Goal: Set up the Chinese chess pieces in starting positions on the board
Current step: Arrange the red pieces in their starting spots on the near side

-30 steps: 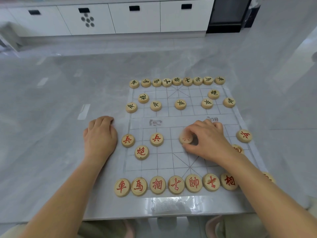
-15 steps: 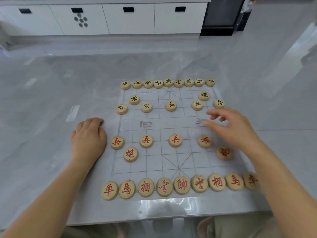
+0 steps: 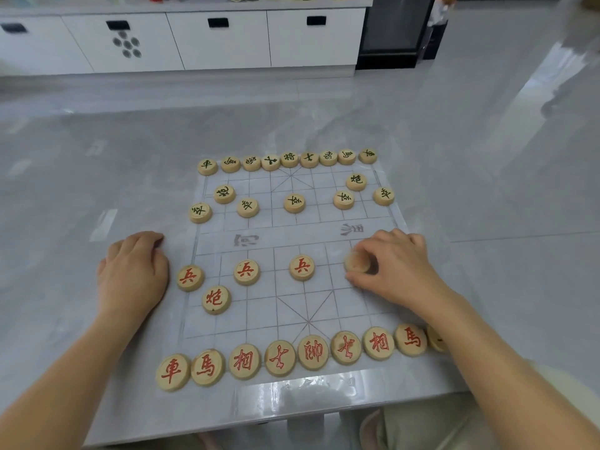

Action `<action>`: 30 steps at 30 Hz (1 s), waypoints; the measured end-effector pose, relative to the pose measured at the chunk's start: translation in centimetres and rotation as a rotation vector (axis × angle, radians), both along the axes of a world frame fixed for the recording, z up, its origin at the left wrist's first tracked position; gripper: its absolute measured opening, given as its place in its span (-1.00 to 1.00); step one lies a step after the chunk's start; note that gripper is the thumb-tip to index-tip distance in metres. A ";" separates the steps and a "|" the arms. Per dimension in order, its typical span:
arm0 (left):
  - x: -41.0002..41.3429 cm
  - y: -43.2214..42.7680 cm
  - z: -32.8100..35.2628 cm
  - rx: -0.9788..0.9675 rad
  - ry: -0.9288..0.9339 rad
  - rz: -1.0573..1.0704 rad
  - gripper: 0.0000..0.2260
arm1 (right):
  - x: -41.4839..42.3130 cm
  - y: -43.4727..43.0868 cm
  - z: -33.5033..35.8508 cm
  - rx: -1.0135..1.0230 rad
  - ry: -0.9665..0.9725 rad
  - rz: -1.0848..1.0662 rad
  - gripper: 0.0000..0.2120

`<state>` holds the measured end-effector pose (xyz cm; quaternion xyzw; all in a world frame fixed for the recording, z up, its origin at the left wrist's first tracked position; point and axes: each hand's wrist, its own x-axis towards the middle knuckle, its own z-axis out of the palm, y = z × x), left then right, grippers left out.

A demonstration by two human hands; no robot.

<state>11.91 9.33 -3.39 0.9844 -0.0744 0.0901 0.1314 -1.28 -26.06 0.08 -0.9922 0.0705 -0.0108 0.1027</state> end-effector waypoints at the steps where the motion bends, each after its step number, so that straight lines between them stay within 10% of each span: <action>1: 0.0 0.1 -0.1 -0.001 -0.001 -0.003 -0.70 | 0.1 -0.2 0.0 0.011 0.008 0.014 -0.60; 12: 0.1 0.0 0.0 -0.002 0.004 0.005 -0.75 | -0.4 -1.5 0.7 0.157 0.025 -0.010 -0.48; 16: 0.2 0.1 0.0 0.008 0.009 0.002 -0.74 | -2.5 -4.8 2.4 0.393 -0.219 -0.173 -0.75; 23: 0.2 0.1 -0.2 0.025 0.005 0.005 -0.73 | -5.6 -3.8 1.7 0.108 0.044 -0.040 -0.36; 30: 0.0 0.1 0.2 0.022 0.029 0.011 -0.58 | -5.7 -3.0 1.0 0.072 0.035 0.028 -0.59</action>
